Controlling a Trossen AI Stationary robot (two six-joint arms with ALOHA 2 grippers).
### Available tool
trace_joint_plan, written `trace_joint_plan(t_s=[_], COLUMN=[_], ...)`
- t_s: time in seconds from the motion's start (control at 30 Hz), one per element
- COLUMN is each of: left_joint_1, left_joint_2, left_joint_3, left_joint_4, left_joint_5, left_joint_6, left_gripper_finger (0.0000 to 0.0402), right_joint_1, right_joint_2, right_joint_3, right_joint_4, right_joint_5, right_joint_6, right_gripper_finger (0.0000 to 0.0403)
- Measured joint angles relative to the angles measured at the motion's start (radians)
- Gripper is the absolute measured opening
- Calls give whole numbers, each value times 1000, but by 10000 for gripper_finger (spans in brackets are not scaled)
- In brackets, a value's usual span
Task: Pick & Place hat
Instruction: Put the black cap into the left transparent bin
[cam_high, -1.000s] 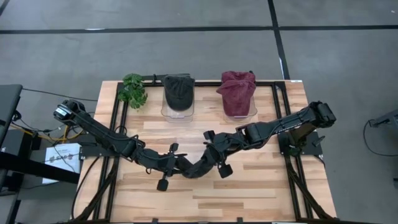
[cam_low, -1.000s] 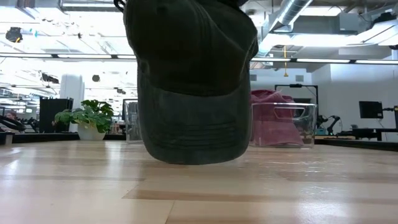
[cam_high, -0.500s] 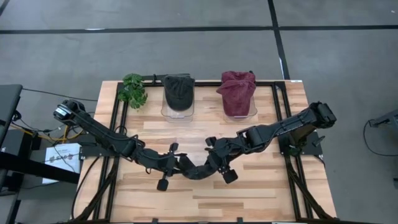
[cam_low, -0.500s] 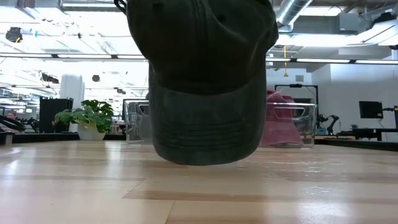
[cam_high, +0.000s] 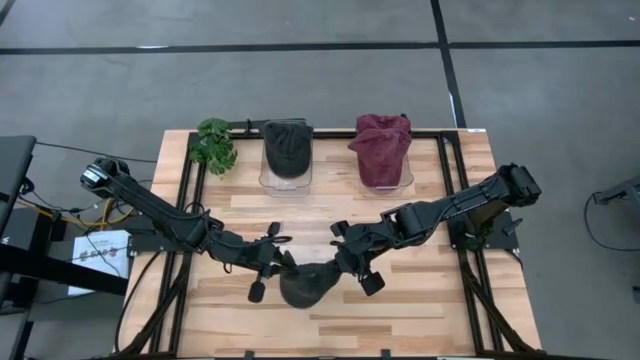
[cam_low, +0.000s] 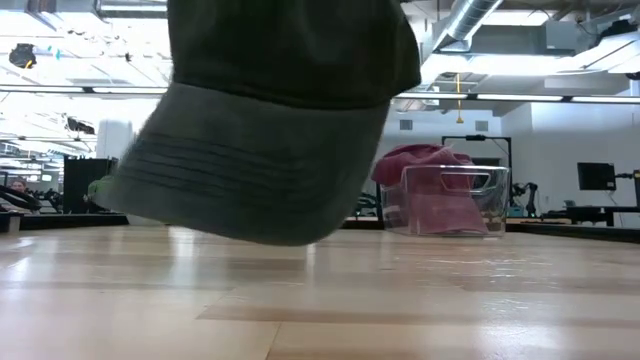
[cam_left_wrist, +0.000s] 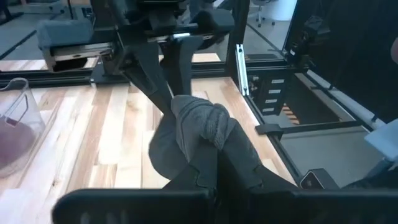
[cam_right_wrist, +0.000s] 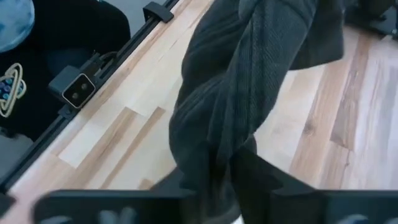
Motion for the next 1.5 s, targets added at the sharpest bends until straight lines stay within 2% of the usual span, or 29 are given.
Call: trace_joint_plan(t_s=[0.07, 0.13, 0.43, 0.53, 0.9, 1.1, 1.33, 1.5], left_joint_1=[0, 0, 0, 0, 0, 0, 0, 0], left_joint_2=[0, 0, 1, 1, 2, 2, 2, 3], left_joint_3=[0, 0, 0, 0, 0, 0, 0, 0], left_joint_4=[1, 2, 5, -3, -18, -23, -33, -33], left_joint_5=[0, 0, -12, 31, 63, 65, 76, 76], left_joint_6=[0, 0, 0, 0, 0, 0, 0, 5], left_gripper_finger=[8, 8, 12, 16, 51, 50, 30, 48], right_joint_1=[0, 0, 3, 3, 3, 3, 3, 3], right_joint_2=[0, 0, 0, 0, 0, 0, 0, 0], right_joint_3=[0, 0, 0, 0, 0, 0, 0, 0], right_joint_4=[11, 21, 39, 39, 40, 45, 50, 50], right_joint_5=[0, 0, -1, -1, -2, -2, -2, -2], right_joint_6=[-30, -63, -122, -120, -121, -136, -137, -137], right_gripper_finger=[26, 8, 3, 2, 1, 0, 0, 0])
